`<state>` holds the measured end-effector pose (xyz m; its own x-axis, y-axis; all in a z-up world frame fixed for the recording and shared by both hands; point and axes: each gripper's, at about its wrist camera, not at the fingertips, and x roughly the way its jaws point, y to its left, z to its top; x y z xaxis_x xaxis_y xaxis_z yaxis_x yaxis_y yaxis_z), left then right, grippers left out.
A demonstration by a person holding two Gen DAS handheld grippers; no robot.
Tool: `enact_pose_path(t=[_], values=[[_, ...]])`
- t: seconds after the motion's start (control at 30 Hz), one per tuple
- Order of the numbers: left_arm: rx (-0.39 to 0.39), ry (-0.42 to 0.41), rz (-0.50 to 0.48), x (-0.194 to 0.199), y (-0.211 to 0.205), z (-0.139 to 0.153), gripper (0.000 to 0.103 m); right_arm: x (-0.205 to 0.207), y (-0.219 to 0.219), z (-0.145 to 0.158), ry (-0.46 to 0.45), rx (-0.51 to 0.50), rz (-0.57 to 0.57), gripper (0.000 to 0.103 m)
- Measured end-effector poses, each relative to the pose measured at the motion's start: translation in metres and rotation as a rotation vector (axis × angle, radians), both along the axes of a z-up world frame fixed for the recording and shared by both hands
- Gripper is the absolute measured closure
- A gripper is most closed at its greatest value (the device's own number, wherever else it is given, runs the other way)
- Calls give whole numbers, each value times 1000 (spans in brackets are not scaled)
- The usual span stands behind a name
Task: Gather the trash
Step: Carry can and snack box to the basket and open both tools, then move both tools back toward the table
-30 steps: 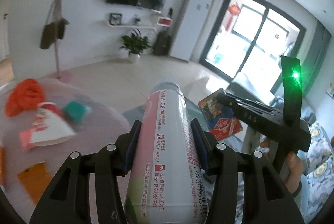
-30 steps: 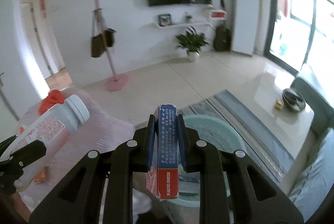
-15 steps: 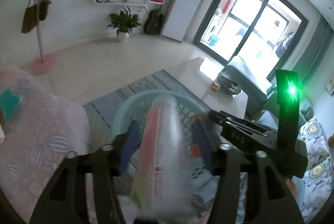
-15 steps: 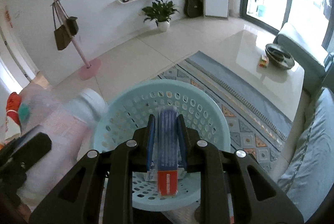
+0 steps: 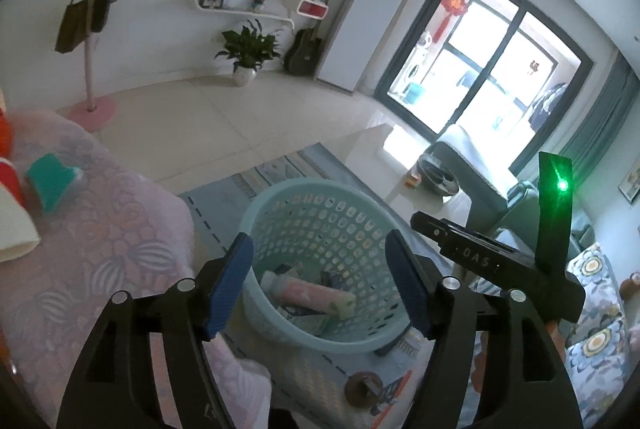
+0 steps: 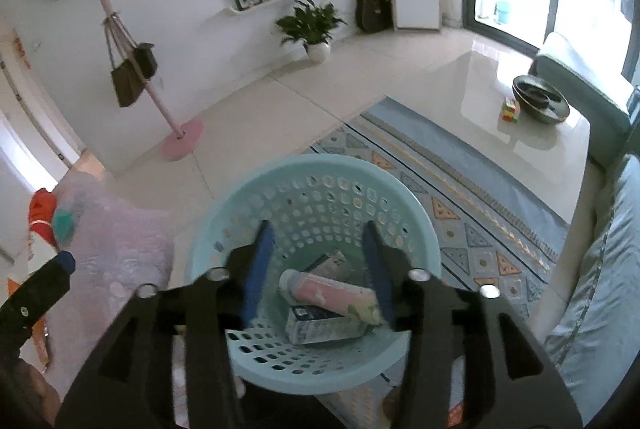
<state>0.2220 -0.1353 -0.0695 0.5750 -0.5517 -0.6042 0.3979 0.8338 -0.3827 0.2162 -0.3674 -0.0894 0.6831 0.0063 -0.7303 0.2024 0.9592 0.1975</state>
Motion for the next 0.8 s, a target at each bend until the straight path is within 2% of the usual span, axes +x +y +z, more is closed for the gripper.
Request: enact_pose_path(t=[0.17, 0.3, 0.43, 0.67, 0.8], values=[[-11, -49, 33, -18, 21, 20, 30, -15, 35, 28, -72, -26, 84, 54], [-13, -100, 88, -41, 51, 38, 23, -26, 70, 49, -139, -43, 154, 45], [-17, -143, 157, -62, 88, 54, 19, -33, 111, 64, -190, -51, 250, 44], [21, -195, 325, -94, 174, 72, 17, -37, 193, 72, -206, -86, 392, 40], [41, -184, 428, -106, 223, 73, 17, -31, 228, 69, -192, -78, 448, 39]])
